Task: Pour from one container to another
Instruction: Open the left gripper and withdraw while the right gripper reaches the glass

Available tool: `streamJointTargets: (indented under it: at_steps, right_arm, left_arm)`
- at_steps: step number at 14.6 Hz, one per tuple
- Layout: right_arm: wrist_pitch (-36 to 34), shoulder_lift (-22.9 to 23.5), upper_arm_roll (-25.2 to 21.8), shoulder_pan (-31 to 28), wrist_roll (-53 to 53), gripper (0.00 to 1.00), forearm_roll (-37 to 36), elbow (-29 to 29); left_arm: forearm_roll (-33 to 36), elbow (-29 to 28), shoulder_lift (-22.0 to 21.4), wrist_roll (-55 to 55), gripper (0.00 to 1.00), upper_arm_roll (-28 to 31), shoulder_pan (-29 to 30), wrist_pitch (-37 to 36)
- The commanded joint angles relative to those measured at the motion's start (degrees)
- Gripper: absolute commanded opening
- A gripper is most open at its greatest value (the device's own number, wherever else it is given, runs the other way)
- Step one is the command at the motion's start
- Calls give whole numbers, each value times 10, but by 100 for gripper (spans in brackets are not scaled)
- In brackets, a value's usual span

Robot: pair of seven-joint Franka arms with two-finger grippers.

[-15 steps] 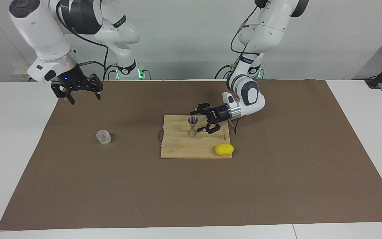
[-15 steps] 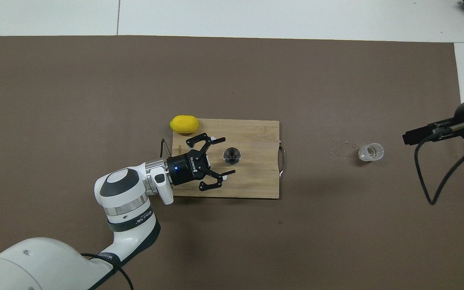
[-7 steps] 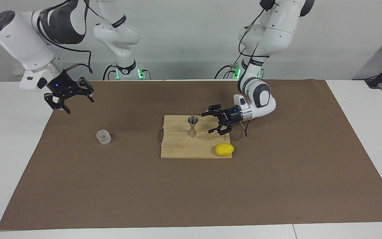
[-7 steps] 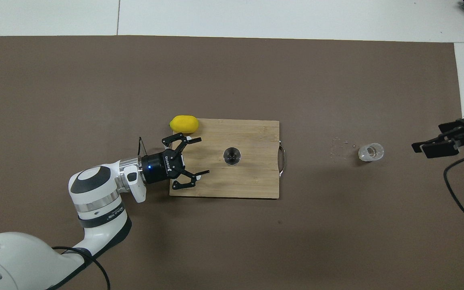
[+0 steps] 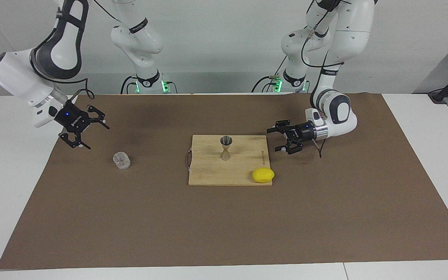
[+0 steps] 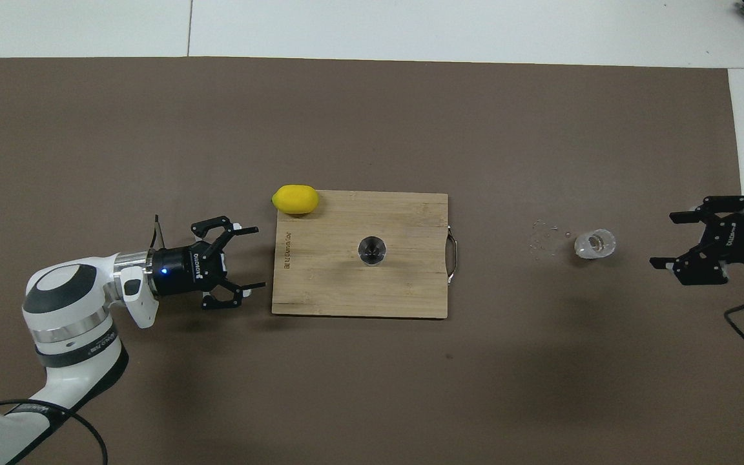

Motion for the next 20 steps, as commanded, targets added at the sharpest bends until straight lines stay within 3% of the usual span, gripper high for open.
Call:
streamJointTargets:
  at_steps: [1, 4, 8, 12, 14, 20]
  right_arm:
    - [9, 34, 4, -13, -97, 100, 37, -6]
    - [32, 66, 4, -14, -204, 100, 83, -9]
    - [40, 89, 4, -16, -264, 100, 120, -15]
    - [38, 148, 4, -29, -377, 100, 201, -32]
    - [41, 150, 4, -25, -391, 100, 219, -41]
    - [49, 150, 4, -12, -404, 95, 273, -51]
  left_arm:
    - [83, 1, -31, -15, 100, -1, 53, -50]
    - [193, 41, -49, -77, 100, 0, 114, -90]
    - [311, 128, -83, -165, 100, 0, 172, -139]
    - [415, 249, -86, -242, 100, 13, 179, -195]
    - [475, 318, -81, -272, 100, 14, 180, -216]
    - [591, 436, -86, -302, 100, 29, 177, -244]
